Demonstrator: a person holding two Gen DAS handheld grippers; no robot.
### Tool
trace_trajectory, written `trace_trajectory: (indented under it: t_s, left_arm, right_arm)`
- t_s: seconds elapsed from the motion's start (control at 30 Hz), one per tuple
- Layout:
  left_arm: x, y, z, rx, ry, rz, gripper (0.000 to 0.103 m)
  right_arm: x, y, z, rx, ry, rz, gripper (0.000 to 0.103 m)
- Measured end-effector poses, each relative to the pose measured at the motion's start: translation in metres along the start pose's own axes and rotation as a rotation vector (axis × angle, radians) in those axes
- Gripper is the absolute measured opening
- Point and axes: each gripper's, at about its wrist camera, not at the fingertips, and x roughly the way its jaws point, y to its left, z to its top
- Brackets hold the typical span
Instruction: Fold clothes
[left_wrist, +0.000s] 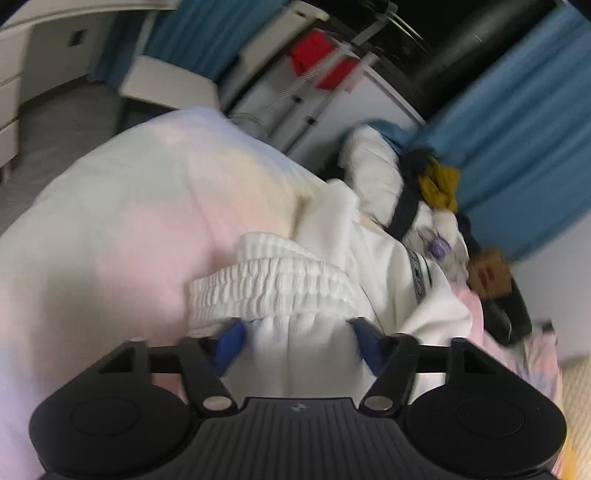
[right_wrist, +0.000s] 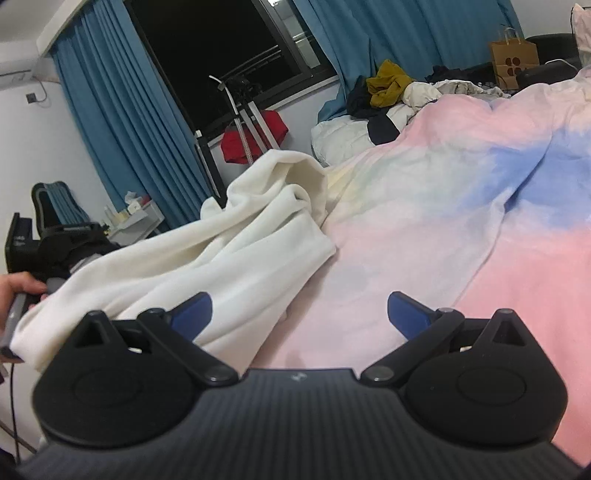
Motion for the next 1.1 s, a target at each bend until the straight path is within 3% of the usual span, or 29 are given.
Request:
trace_trajectory:
  t_s: [0.1, 0.37, 0.5, 0.6, 0.7, 0.8, 0.9, 0.97, 1.1]
  left_arm:
    - [-0.012, -0.028, -0.010, 0.116, -0.034, -0.003, 0.014]
    - [-0.129, -0.096, -0.098, 0.302, -0.246, -0.193, 0.010]
    - [-0.172, -0.122, -0.167, 0.427, -0.295, -0.214, 0.011]
    - [-0.184, -0.136, -0.229, 0.513, -0.262, -0.228, 0.011]
    - [-0.177, -0.134, -0.253, 0.545, -0.201, -0.211, 0.012]
    - [-0.170, -0.131, -0.275, 0.574, -0.139, -0.194, 0.015]
    - [-0.162, -0.129, -0.298, 0.604, -0.077, -0.177, 0.017]
    - [-0.157, -0.128, -0.313, 0.623, -0.036, -0.165, 0.018]
    - [-0.147, -0.125, -0.342, 0.661, 0.048, -0.142, 0.018]
  right_arm:
    - [0.006, -0.005, 0.002, 0.010, -0.019, 0.010, 0.103]
    - [-0.018, -0.005, 0.012, -0.005, -0.128, 0.062, 0.102]
    - [-0.039, -0.004, 0.024, 0.042, -0.146, 0.148, 0.102]
    - [-0.056, -0.005, 0.032, 0.087, -0.131, 0.206, 0.102]
    - [-0.074, -0.007, 0.038, 0.134, -0.105, 0.261, 0.102]
    - [-0.081, -0.017, 0.035, 0.186, 0.018, 0.250, 0.095]
    - [-0.080, -0.029, 0.022, 0.224, 0.145, 0.120, 0.075]
    - [-0.087, -0.041, 0.013, 0.278, 0.148, 0.014, 0.075]
    - [-0.105, -0.077, -0.004, 0.476, 0.161, -0.087, 0.075]
